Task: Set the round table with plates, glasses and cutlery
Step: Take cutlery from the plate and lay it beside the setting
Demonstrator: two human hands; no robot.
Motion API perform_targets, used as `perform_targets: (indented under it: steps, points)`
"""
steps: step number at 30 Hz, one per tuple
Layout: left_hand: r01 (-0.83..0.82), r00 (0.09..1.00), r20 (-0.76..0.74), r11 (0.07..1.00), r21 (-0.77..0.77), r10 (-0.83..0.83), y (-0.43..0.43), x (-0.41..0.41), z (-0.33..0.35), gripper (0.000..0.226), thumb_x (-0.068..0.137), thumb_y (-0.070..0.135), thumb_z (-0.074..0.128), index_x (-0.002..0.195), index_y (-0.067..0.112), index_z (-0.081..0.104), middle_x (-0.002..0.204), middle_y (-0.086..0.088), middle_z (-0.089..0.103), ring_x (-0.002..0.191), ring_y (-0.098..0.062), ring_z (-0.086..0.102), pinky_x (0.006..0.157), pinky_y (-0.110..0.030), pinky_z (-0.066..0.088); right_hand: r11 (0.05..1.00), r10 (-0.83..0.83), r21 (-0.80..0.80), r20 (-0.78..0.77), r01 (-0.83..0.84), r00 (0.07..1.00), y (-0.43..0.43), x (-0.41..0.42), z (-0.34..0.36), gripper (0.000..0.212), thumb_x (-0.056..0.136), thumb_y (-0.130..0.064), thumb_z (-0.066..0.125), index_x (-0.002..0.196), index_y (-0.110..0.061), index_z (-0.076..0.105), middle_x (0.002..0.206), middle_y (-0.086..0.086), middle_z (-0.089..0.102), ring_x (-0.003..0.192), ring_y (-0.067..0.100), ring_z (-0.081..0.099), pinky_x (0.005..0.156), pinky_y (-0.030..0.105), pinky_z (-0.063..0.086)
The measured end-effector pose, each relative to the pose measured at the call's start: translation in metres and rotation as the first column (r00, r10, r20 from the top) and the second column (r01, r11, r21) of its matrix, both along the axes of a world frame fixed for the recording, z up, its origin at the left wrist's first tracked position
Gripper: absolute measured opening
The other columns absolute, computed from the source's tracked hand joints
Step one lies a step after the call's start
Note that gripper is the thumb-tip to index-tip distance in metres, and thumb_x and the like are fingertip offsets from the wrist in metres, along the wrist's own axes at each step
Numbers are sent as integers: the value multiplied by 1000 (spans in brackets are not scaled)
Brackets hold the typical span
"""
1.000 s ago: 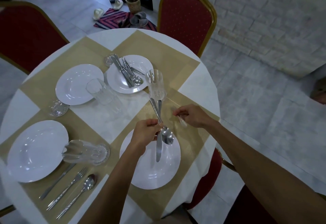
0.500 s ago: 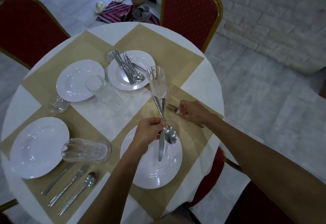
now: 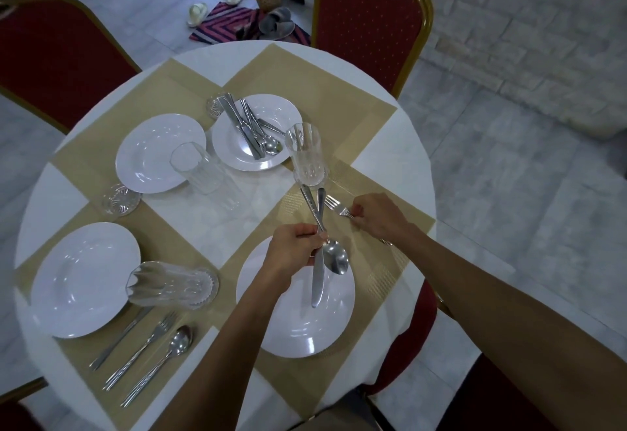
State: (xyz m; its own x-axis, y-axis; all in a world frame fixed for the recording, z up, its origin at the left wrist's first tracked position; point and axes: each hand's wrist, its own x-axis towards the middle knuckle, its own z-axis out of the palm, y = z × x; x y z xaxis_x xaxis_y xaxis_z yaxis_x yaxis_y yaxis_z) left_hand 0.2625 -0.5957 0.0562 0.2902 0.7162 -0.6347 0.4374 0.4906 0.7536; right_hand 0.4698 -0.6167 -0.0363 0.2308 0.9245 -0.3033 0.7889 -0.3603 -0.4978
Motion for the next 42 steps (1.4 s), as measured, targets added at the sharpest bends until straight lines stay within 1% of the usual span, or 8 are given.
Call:
perform_targets:
  steps: [5,9,11,15,26,30,35,42]
  points:
    - [36,999,-7,999,-1,-36,-1,2,-1,9,88,14,72,94,8,75,87,-9,76,71,-19,70,59,-22,55,999,-52,-6,-37,52,998,-4,1,13,12,83,-25,75,89,-14,72,89,-1,70,84,18,66,76,36,56]
    - [64,998,-16,998,-9,-64,2,1,-1,16,87,15,73,99,5,74,88,-10,76,70,-18,71,59,-22,56,955,-167,224,-143,197,976,-10,3,67,11,82,-17,73,90,-23,72,82,-9,67,75,7,63,76,29,54]
    - [94,995,-17,996,-8,-94,2,3,2,13,87,12,72,96,3,74,77,-7,72,62,-13,66,56,-20,55,966,6,257,-117,24,993,-15,-4,97,24,82,-14,74,97,-32,72,88,-12,63,75,3,61,73,25,51]
    - [141,990,21,990,-29,-140,2,9,9,14,85,9,74,94,-1,74,65,-6,64,54,-10,62,56,-22,56,944,323,65,17,-324,946,-25,-20,118,42,85,-11,72,114,-41,68,111,-11,54,91,8,56,76,30,52]
    - [250,965,111,963,-103,-238,3,-1,20,21,83,6,75,101,-4,71,90,-15,76,78,-25,74,72,-34,60,836,532,48,178,-547,828,-34,-36,124,39,85,-25,74,122,-35,66,116,-7,57,99,15,60,79,38,54]
    - [289,951,155,947,-140,-267,4,-6,24,22,84,7,75,104,-3,71,93,-16,75,84,-26,74,77,-35,60,825,545,80,152,-559,825,-30,-39,126,31,87,-27,69,118,-34,69,108,-6,60,95,15,60,76,38,53]
    - [272,950,210,944,-185,-232,8,-10,27,24,84,9,74,106,-2,71,103,-19,74,94,-30,72,82,-36,59,758,539,234,301,-609,786,-33,-39,126,26,81,-18,76,105,-27,76,90,-3,68,76,19,65,57,38,54]
    - [213,956,254,939,-269,-144,11,-10,31,33,86,11,73,110,-11,66,100,-20,74,90,-30,73,78,-34,59,728,460,308,444,-613,769,-33,-32,123,15,74,-10,79,81,-21,71,72,-5,61,56,18,58,45,24,33]
